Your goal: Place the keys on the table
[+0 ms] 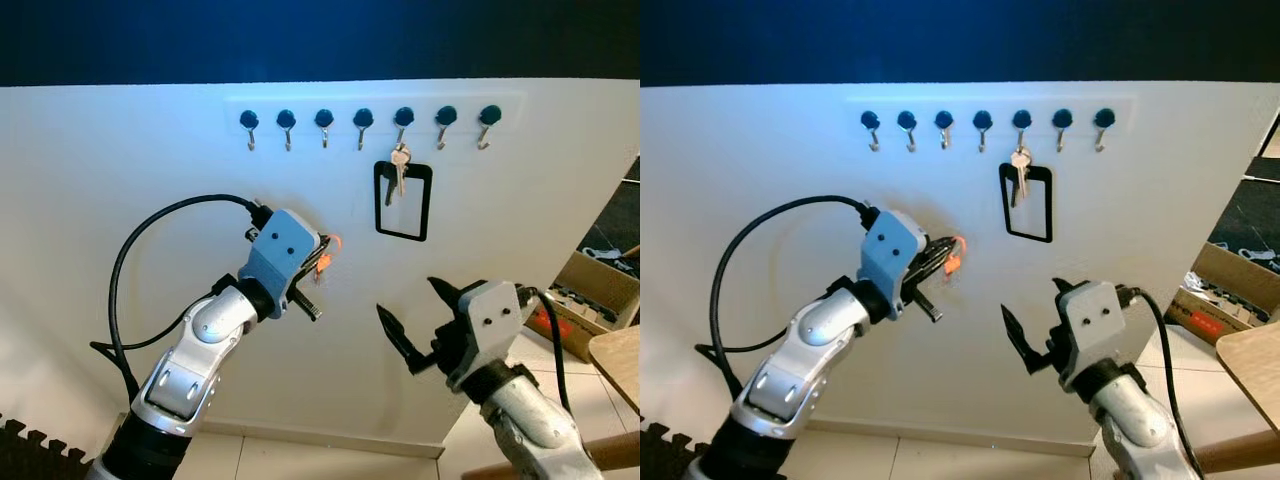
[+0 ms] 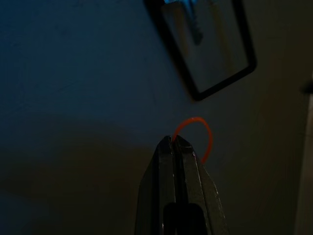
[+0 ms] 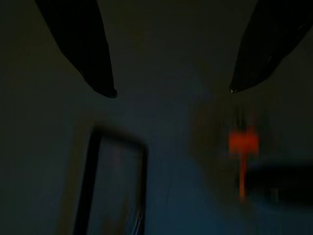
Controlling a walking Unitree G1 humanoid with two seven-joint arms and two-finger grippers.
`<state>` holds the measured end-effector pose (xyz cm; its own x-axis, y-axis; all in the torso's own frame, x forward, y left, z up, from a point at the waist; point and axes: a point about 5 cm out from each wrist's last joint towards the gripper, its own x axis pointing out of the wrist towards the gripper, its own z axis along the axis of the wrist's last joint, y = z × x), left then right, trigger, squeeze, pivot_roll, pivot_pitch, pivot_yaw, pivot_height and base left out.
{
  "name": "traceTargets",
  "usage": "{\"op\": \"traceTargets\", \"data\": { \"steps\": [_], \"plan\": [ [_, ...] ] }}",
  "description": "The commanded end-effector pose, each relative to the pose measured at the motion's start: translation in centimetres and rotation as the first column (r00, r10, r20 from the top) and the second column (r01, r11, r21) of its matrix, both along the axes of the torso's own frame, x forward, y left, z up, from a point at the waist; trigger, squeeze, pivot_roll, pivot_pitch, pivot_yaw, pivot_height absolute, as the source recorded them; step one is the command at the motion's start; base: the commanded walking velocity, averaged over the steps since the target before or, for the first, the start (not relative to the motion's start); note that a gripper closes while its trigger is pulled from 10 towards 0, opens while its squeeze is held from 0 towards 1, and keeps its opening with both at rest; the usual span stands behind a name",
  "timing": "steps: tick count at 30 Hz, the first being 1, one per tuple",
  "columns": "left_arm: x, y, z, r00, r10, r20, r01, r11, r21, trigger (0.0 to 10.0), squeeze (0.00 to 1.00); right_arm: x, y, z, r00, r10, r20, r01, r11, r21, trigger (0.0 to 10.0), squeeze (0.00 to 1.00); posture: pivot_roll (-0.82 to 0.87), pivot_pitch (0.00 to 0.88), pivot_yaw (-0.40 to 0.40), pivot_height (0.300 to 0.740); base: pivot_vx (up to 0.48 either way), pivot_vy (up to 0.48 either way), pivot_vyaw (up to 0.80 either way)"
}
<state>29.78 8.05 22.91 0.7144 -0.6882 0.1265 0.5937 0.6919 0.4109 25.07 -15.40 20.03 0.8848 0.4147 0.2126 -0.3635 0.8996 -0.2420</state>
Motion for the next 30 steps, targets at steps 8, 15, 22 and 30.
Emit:
{"op": "traceTargets", "data": {
  "steps": [8, 15, 22, 30],
  "plan": [
    [-0.4, -0.2, 0.6, 0.999, -0.034, 0.022, 0.035, 0.999, -0.018, 10.0, 0.0, 0.6, 2.2, 1.9, 0.988, 0.133, 0.075, -0.136, 0.99, 0.029, 10.0, 0.0, 0.0, 0.115, 0.08, 0.74, 0.0, 0.0, 0.0],
    [-0.9, -0.7, 0.9, 0.996, -0.082, 0.023, 0.083, 0.996, -0.034, 10.0, 0.0, 1.4, 2.9, 1.7, 0.983, 0.167, 0.077, -0.169, 0.985, 0.022, 10.0, 0.0, 0.0, 0.104, 0.077, 0.74, 0.0, 0.0, 0.0],
    [-1.1, -0.9, 1.3, 0.995, -0.096, 0.032, 0.097, 0.994, -0.041, 10.0, 0.0, 1.9, 3.4, 1.4, 0.981, 0.181, 0.063, -0.184, 0.982, 0.035, 7.0, 0.0, 0.01, 0.11, 0.072, 0.74, 0.0, 0.0, 0.0],
    [-1.7, -1.1, 1.4, 0.993, -0.113, 0.032, 0.114, 0.992, -0.047, 10.0, 0.0, 2.3, 4.3, 1.4, 0.974, 0.218, 0.063, -0.222, 0.972, 0.071, 4.9, 0.0, 0.03, 0.122, 0.064, 0.74, 0.0, 0.0, 0.0]
  ]
}}
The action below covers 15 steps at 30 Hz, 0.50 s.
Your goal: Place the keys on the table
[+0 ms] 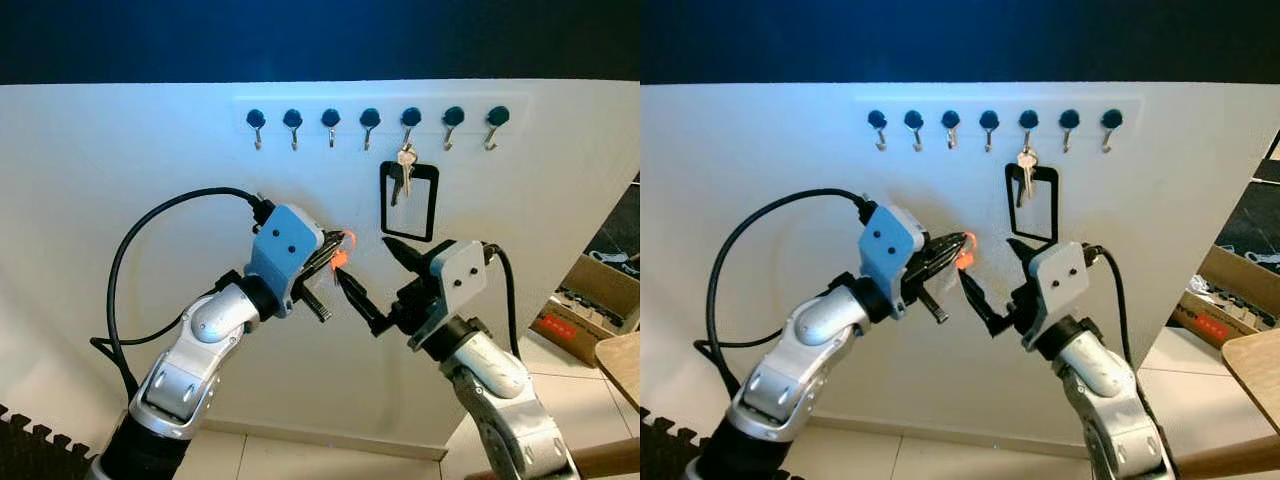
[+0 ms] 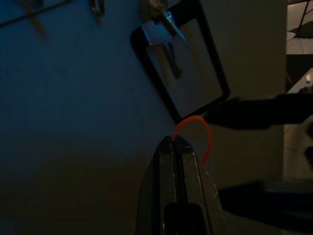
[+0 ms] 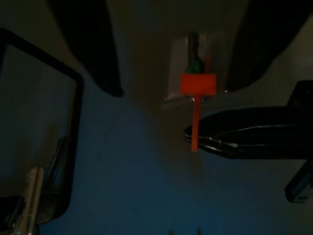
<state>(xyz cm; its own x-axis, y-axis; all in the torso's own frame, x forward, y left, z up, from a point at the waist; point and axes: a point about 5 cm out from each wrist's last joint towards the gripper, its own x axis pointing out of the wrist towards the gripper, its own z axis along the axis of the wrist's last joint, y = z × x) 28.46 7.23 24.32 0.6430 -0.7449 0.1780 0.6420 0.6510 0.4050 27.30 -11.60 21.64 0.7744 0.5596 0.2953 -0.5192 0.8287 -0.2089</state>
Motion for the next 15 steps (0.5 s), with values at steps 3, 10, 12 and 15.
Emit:
{"op": "traceTargets", "data": {
  "steps": [3, 10, 12, 15],
  "plan": [
    [-0.5, -0.3, -0.1, 1.0, -0.022, -0.009, 0.022, 1.0, -0.006, 10.0, 0.0, 0.1, 1.0, 0.2, 0.999, 0.046, 0.017, -0.046, 0.999, 0.019, 5.0, 0.0, 0.03, 0.125, 0.063, 0.74, 0.0, 0.0, 0.0],
    [-0.5, -0.3, -0.2, 1.0, -0.021, -0.013, 0.021, 1.0, -0.005, 10.0, 0.0, 0.3, 1.6, 0.6, 0.998, 0.06, 0.036, -0.061, 0.998, 0.032, 4.3, 0.0, 0.04, 0.125, 0.063, 0.74, 0.0, 0.0, 0.0],
    [-0.5, -0.3, -0.2, 1.0, -0.022, -0.016, 0.022, 1.0, -0.003, 10.0, 0.0, 0.3, 1.7, 0.6, 0.997, 0.062, 0.038, -0.064, 0.997, 0.034, 3.5, 0.0, 0.04, 0.124, 0.067, 0.74, 0.0, 0.0, 0.0],
    [-0.6, -0.3, -0.2, 1.0, -0.022, -0.02, 0.022, 1.0, 0.001, 10.0, 0.0, 0.4, 1.8, 0.6, 0.997, 0.063, 0.041, -0.064, 0.997, 0.037, 3.0, 0.0, 0.04, 0.124, 0.068, 0.74, 0.0, 0.0, 0.0]
  ]
}}
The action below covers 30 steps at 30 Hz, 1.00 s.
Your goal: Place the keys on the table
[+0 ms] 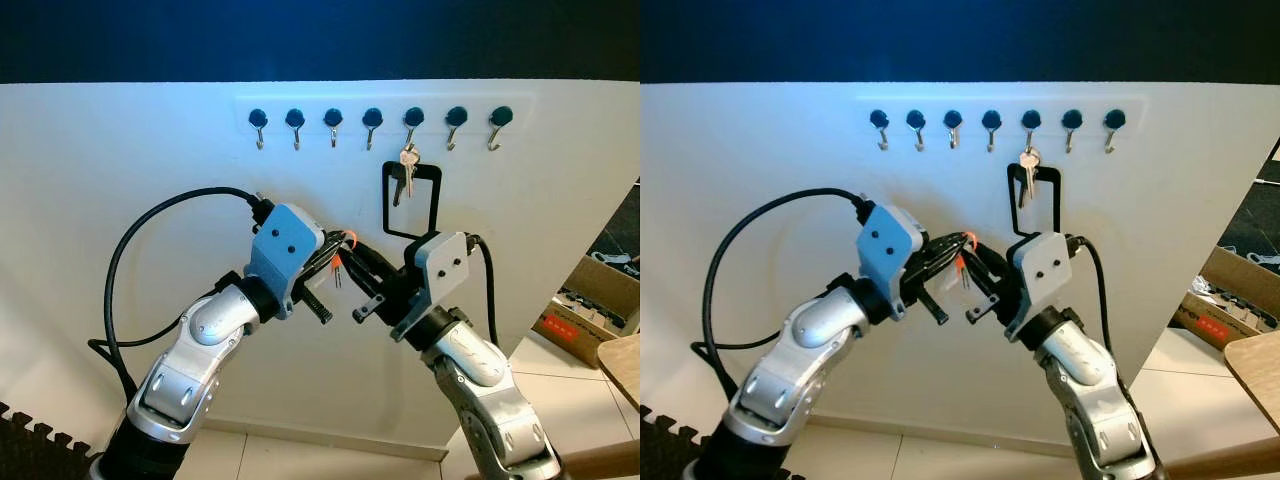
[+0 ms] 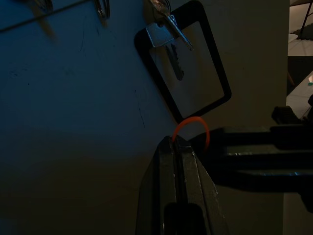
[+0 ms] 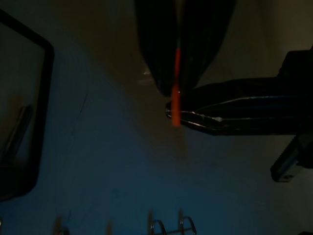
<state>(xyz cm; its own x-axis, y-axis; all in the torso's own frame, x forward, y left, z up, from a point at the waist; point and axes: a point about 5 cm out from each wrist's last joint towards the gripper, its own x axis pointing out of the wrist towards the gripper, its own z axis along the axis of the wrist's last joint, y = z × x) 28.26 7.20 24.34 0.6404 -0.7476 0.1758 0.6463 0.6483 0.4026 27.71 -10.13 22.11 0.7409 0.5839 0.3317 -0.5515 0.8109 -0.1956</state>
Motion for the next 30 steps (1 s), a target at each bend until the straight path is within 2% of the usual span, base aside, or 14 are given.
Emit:
{"op": "traceTargets", "data": {
  "steps": [1, 3, 8, 9, 13, 14, 15, 19, 20, 22, 25, 29, 30],
  "plan": [
    [-0.3, -0.3, -0.3, 1.0, -0.018, -0.017, 0.018, 1.0, 0.002, 10.0, 0.0, 0.0, 0.3, 0.1, 1.0, 0.018, 0.016, -0.018, 1.0, 0.007, 1.7, 0.0, 0.04, 0.123, 0.07, 0.74, 0.0, 0.0, 0.0],
    [-0.3, -0.2, -0.3, 1.0, -0.018, -0.018, 0.018, 1.0, 0.004, 10.0, 0.0, 0.0, 0.3, 0.1, 1.0, 0.016, 0.015, -0.016, 1.0, 0.007, 0.0, 0.0, 0.04, 0.122, 0.071, 0.74, 0.0, 0.0, 0.0],
    [-0.3, -0.2, -0.3, 1.0, -0.017, -0.017, 0.017, 1.0, 0.007, 10.0, 0.0, 0.0, 0.4, 0.0, 1.0, 0.013, 0.013, -0.013, 1.0, 0.008, 0.0, 0.0, 0.04, 0.119, 0.074, 0.74, 0.0, 0.0, 0.0],
    [-0.3, -0.2, -0.3, 1.0, -0.023, -0.018, 0.023, 1.0, 0.003, 10.0, 0.0, 0.1, 0.4, -0.1, 1.0, 0.005, 0.011, -0.005, 1.0, 0.008, 10.0, 0.0, 0.03, 0.112, 0.076, 0.74, 0.0, 0.0, 0.0],
    [-0.4, -0.3, -0.3, 0.999, -0.039, -0.026, 0.039, 0.999, -0.006, 10.0, 0.0, 0.1, 0.3, -0.2, 1.0, -0.002, 0.008, 0.002, 1.0, 0.007, 10.0, 0.0, 0.03, 0.111, 0.077, 0.74, 0.0, 0.0, 0.0],
    [-0.4, -0.4, -0.3, 0.998, -0.047, -0.029, 0.047, 0.999, -0.01, 10.0, 0.31, 0.1, 0.3, -0.3, 1.0, -0.005, 0.006, 0.005, 1.0, 0.007, 10.0, 0.0, 0.03, 0.108, 0.077, 0.74, 0.0, 0.0, 0.0],
    [-0.5, -0.4, -0.3, 0.997, -0.067, -0.043, 0.066, 0.998, -0.022, 10.0, 1.0, 0.2, 0.3, -0.4, 1.0, -0.009, 0.002, 0.009, 1.0, 0.006, 10.0, 0.0, 0.03, 0.104, 0.077, 0.74, 0.0, 0.0, 0.0],
    [-0.8, -0.2, -0.1, 0.994, -0.088, -0.072, 0.084, 0.995, -0.049, 10.0, 1.0, 0.3, 0.3, -0.8, 0.999, -0.031, -0.011, 0.031, 1.0, 0.005, 10.0, 0.0, 0.02, 0.095, 0.078, 0.74, 0.0, 0.0, 0.0],
    [-1.1, -0.1, -0.2, 0.991, -0.108, -0.082, 0.104, 0.993, -0.049, 10.0, 0.01, 0.5, 0.3, -1.2, 0.998, -0.053, -0.022, 0.053, 0.999, 0.003, 10.0, 0.0, 0.02, 0.095, 0.078, 0.74, 0.0, 0.0, 0.0],
    [-2.0, 0.6, -0.4, 0.976, -0.176, -0.13, 0.169, 0.983, -0.065, 10.0, 0.0, 1.2, 0.1, -2.1, 0.991, -0.121, -0.053, 0.12, 0.993, -0.007, 10.0, 0.0, 0.01, 0.089, 0.083, 0.74, 0.0, 0.0, 0.0],
    [-2.7, 1.5, -0.7, 0.958, -0.226, -0.176, 0.216, 0.973, -0.075, 10.0, 0.0, 1.6, 0.0, -2.7, 0.981, -0.179, -0.068, 0.178, 0.984, -0.023, 10.0, 0.0, 0.01, 0.089, 0.083, 0.74, 0.0, 0.0, 0.0],
    [-2.5, 2.7, -0.6, 0.957, -0.208, -0.203, 0.188, 0.976, -0.114, 10.0, 0.0, 1.7, -1.1, -3.4, 0.962, -0.251, -0.106, 0.253, 0.967, 0.002, 10.0, 0.0, 0.01, 0.087, 0.077, 0.74, 0.0, 0.0, 0.0],
    [-2.0, 3.3, -0.4, 0.964, -0.173, -0.204, 0.147, 0.98, -0.135, 10.0, 0.0, 1.6, -2.3, -4.0, 0.937, -0.321, -0.135, 0.327, 0.945, 0.022, 10.0, 0.0, 0.01, 0.085, 0.077, 0.74, 0.0, 0.0, 0.0]
  ]
}}
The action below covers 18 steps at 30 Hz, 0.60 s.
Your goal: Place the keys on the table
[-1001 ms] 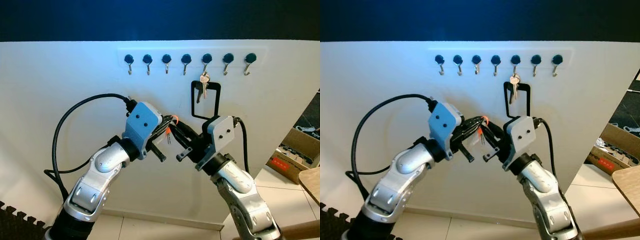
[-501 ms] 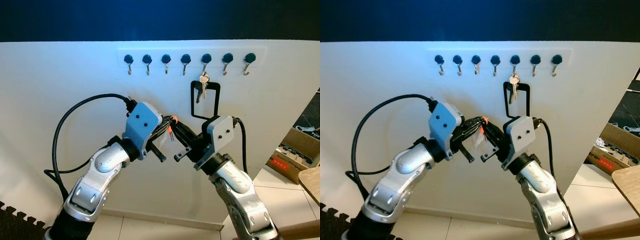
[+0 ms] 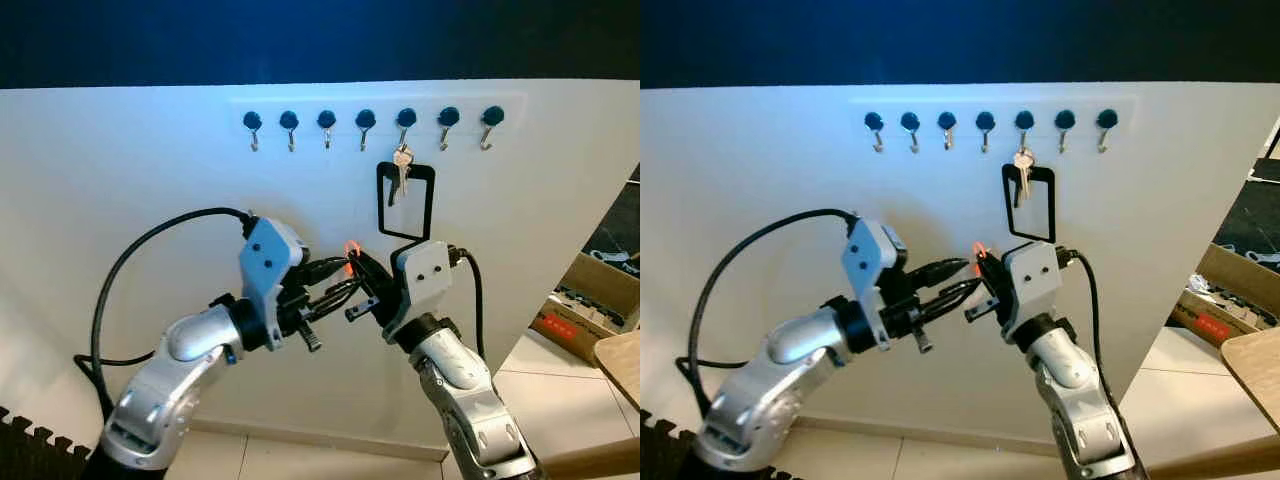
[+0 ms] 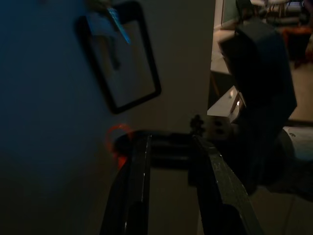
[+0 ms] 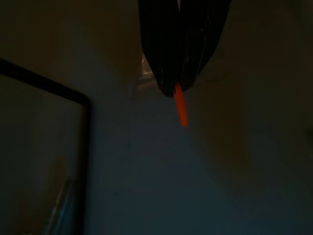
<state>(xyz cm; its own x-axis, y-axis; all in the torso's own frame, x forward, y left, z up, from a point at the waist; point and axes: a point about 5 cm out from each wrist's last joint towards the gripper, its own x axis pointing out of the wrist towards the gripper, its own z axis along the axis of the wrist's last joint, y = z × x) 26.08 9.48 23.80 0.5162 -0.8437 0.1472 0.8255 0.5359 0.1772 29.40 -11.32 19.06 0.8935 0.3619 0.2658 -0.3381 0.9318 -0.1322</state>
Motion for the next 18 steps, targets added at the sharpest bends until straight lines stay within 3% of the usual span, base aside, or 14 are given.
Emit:
{"op": "traceTargets", "data": {
  "steps": [1, 2, 3, 6, 7, 8, 9, 10, 11, 13, 15, 16, 18],
  "plan": [
    [0.2, 1.0, 0.1, 0.999, 0.034, -0.009, -0.034, 0.999, 0.003, 10.0, 0.0, -0.1, -1.1, -1.0, 0.997, -0.07, -0.035, 0.071, 0.997, 0.021, 10.0, 0.0, 0.01, 0.085, 0.077, 0.74, 0.0, 0.0, 0.0],
    [1.0, 1.5, 0.2, 0.994, 0.111, -0.015, -0.111, 0.994, -0.021, 10.0, 0.0, -0.6, -3.6, -1.5, 0.977, -0.208, -0.051, 0.211, 0.976, 0.056, 10.0, 0.0, 0.01, 0.085, 0.075, 0.74, 0.0, 0.0, 0.0],
    [1.2, 1.6, 0.2, 0.991, 0.13, -0.021, -0.13, 0.991, -0.026, 10.0, 0.0, -0.9, -4.5, -1.6, 0.964, -0.263, -0.046, 0.265, 0.962, 0.059, 10.0, 0.0, 0.01, 0.085, 0.075, 0.74, 0.0, 0.0, 0.0],
    [1.3, 1.6, 0.2, 0.99, 0.138, -0.026, -0.139, 0.99, -0.027, 10.0, 0.0, -1.0, -4.9, -1.6, 0.955, -0.292, -0.041, 0.294, 0.954, 0.059, 10.0, 0.0, 0.01, 0.085, 0.075, 0.74, 0.0, 0.0, 0.0],
    [1.6, 1.3, -0.1, 0.988, 0.151, -0.031, -0.151, 0.988, -0.024, 10.0, 0.0, -1.7, -9.1, -1.6, 0.861, -0.508, -0.036, 0.509, 0.859, 0.057, 10.0, 0.0, -0.02, 0.09, 0.077, 0.74, 0.0, 0.0, 0.0],
    [1.7, 1.2, -0.2, 0.987, 0.155, -0.029, -0.156, 0.988, -0.02, 10.0, 0.0, -2.2, -11.2, -1.7, 0.803, -0.596, -0.029, 0.596, 0.802, 0.042, 10.0, 0.0, -0.02, 0.09, 0.077, 0.74, 0.0, 0.0, 0.0],
    [1.7, 1.2, -0.2, 0.987, 0.155, -0.029, -0.156, 0.988, -0.02, 10.0, 0.0, -2.2, -11.2, -1.7, 0.803, -0.596, -0.029, 0.596, 0.802, 0.042, 10.0, 0.0, -0.02, 0.09, 0.077, 0.74, 0.0, 0.0, 0.0],
    [2.0, 1.1, -0.3, 0.986, 0.163, -0.03, -0.163, 0.986, -0.016, 10.0, 0.0, -3.2, -15.1, -2.0, 0.682, -0.731, -0.021, 0.731, 0.682, -0.012, 10.0, 0.0, -0.03, 0.091, 0.083, 0.74, 0.0, 0.0, 0.0],
    [2.0, 1.1, -0.3, 0.986, 0.163, -0.03, -0.163, 0.986, -0.016, 10.0, 0.0, -3.2, -15.1, -2.0, 0.682, -0.731, -0.021, 0.731, 0.682, -0.012, 10.0, 0.0, -0.03, 0.091, 0.083, 0.74, 0.0, 0.0, 0.0],
    [2.3, 1.2, -0.3, 0.985, 0.171, -0.034, -0.171, 0.985, -0.018, 10.0, 0.0, -4.1, -17.9, -1.9, 0.593, -0.805, -0.006, 0.804, 0.593, -0.041, 10.0, 0.0, -0.03, 0.096, 0.089, 0.74, 0.0, 0.0, 0.0],
    [2.6, 1.3, -0.3, 0.983, 0.178, -0.036, -0.178, 0.984, -0.018, 10.0, 0.0, -4.6, -20.0, -1.4, 0.529, -0.848, 0.032, 0.848, 0.527, -0.063, 10.0, 0.0, -0.04, 0.096, 0.092, 0.74, 0.0, 0.0, 0.0],
    [2.7, 1.3, -0.2, 0.983, 0.181, -0.036, -0.182, 0.983, -0.018, 10.0, 0.0, -5.0, -21.7, -0.8, 0.466, -0.881, 0.077, 0.884, 0.46, -0.089, 10.0, 0.0, -0.04, 0.098, 0.092, 0.74, 0.0, 0.0, 0.0],
    [2.8, 1.2, -0.2, 0.982, 0.185, -0.035, -0.186, 0.982, -0.019, 10.0, 0.0, -5.6, -23.1, -0.8, 0.402, -0.911, 0.098, 0.913, 0.39, -0.118, 10.0, 0.0, -0.04, 0.1, 0.091, 0.74, 0.0, 0.0, 0.0]
  ]
}}
